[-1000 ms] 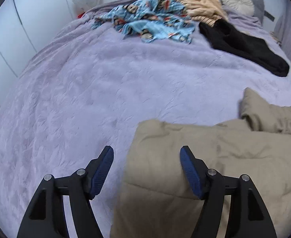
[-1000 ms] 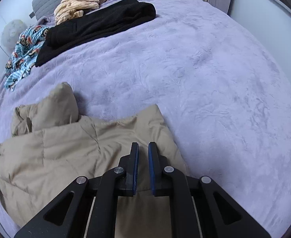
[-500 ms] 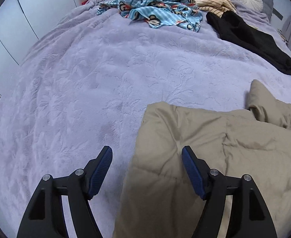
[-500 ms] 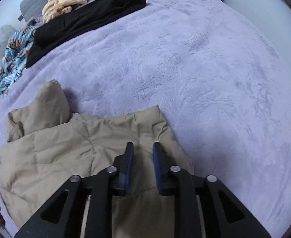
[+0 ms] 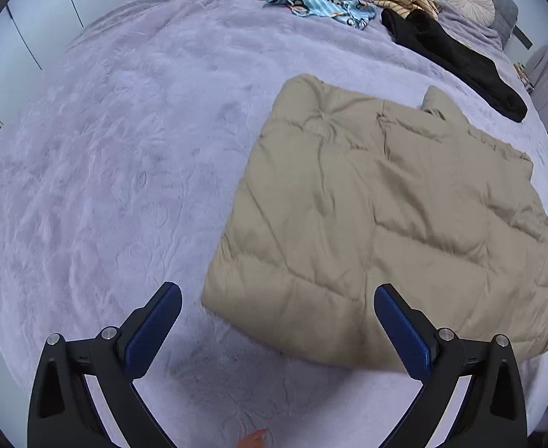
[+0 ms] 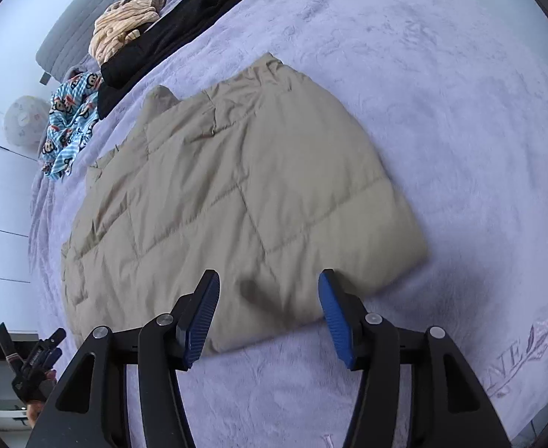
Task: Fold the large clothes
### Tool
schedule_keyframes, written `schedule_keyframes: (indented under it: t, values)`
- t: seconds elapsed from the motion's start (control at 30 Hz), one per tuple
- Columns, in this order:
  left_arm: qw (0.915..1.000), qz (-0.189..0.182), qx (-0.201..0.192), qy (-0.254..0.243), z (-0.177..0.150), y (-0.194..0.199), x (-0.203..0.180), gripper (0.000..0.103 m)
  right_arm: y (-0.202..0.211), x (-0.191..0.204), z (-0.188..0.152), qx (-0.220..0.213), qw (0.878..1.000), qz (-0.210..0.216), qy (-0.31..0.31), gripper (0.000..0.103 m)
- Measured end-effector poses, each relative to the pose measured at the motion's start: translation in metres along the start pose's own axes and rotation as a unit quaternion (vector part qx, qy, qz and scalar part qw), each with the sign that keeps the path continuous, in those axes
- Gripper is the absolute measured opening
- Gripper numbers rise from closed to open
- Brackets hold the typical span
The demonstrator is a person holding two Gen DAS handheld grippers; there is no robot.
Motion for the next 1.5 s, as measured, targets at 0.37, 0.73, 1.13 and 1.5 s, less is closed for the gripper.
schedule_keyframes:
  t: [0.37, 0.73, 1.13, 1.5]
  values:
    - [0.9951, -0.062, 0.059, 0.05, -0.045, -0.013, -0.01, 0.103, -0.005, -0.024, -0.049, 0.01, 0.995, 0.062, -0.082, 0.083]
    - [0.9805, -0.127, 0.092, 0.118, -0.056, -0.042, -0.016, 0.103, -0.047, -0.026, -0.055, 0.033, 0.972, 0.161, -0.168, 0.103]
    - [0.9488, -0.241, 0.072, 0.191, -0.024, -0.055, -0.042, 0.103, -0.088, -0.013, -0.032, 0.035, 0.951, 0.225, -0.207, 0.103]
    - [0.9316, -0.274, 0.075, 0.226, -0.007, -0.087, -0.052, 0.045, -0.115, 0.01, -0.009, 0.025, 0.939, 0.277, -0.2, 0.103]
Point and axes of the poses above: each gripper's, at about its wrist camera, not at the fingertips, and y roughly against the way its jaws point, x to its left, z to its top, the point moved 9 cm from there along -y, roughly the way its jaws point, and after that the axes turned 8 degrees about z, right-handed, at the moved point
